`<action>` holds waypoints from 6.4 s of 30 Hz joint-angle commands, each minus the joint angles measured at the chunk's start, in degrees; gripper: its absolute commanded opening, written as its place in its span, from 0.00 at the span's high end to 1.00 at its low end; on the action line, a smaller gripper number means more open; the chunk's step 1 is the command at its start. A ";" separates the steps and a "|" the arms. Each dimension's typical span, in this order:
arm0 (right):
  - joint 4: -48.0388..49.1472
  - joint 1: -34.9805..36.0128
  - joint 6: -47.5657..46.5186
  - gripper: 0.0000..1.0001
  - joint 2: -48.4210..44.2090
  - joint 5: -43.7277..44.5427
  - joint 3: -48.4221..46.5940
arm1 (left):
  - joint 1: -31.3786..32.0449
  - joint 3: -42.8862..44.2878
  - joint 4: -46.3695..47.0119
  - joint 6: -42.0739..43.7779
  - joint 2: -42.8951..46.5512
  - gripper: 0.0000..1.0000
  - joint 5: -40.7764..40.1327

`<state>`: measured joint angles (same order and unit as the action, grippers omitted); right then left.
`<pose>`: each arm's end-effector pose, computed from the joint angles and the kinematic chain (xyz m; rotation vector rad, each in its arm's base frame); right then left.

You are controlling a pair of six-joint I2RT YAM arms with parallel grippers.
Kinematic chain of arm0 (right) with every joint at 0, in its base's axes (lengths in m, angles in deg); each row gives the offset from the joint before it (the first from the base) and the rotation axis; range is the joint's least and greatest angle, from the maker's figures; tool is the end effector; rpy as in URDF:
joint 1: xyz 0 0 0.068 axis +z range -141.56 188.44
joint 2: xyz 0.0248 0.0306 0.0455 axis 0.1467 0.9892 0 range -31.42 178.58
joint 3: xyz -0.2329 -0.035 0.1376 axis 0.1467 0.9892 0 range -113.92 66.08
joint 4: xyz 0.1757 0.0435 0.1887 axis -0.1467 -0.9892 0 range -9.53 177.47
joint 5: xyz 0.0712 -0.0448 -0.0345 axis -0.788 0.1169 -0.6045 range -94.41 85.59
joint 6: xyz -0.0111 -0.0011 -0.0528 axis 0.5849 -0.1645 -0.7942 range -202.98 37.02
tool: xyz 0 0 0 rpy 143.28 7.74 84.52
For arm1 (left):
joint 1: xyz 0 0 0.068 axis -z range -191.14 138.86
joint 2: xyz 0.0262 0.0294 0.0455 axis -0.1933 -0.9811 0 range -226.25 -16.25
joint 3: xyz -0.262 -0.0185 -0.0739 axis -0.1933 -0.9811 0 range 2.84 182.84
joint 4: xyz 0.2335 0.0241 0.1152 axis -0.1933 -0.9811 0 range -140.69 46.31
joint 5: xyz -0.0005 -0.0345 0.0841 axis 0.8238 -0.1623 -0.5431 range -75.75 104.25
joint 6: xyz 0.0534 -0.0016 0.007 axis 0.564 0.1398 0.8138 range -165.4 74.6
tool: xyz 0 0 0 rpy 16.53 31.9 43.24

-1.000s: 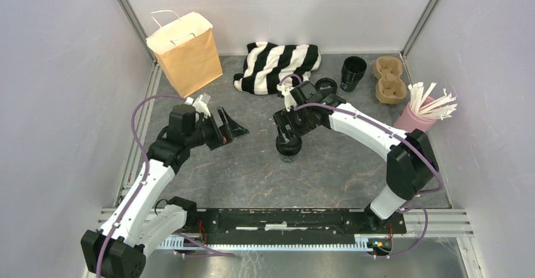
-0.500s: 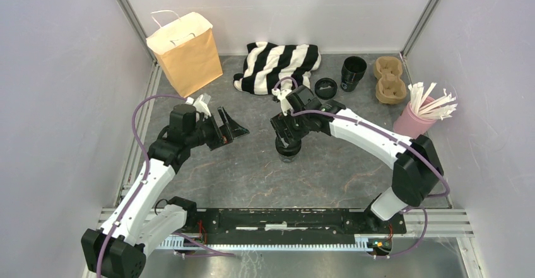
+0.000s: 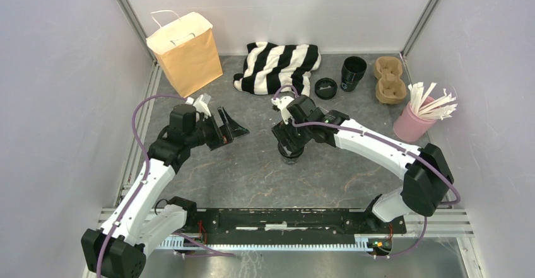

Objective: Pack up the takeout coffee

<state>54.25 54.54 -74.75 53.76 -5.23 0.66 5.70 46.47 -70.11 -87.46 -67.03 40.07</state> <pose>0.2178 0.2272 0.2626 -0.8309 2.4036 0.4049 0.1793 -0.0705 0.2885 -0.2235 2.2809 -1.0541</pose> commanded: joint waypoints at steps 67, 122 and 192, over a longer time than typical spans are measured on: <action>29.60 -28.91 18.65 0.37 -8.48 -48.48 28.97 | 22.21 5.32 20.02 -5.86 -34.34 0.52 -0.79; 39.27 -31.26 23.89 0.43 -2.16 -52.77 28.34 | 19.11 0.87 22.63 -11.41 -32.35 0.69 -0.37; 55.65 -33.09 28.53 0.49 1.55 -59.03 38.79 | 22.07 -1.96 18.36 -6.80 -34.56 0.66 -5.84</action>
<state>107.08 21.87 -45.27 53.98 -63.00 37.20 26.31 47.26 -47.64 -97.52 -99.93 39.61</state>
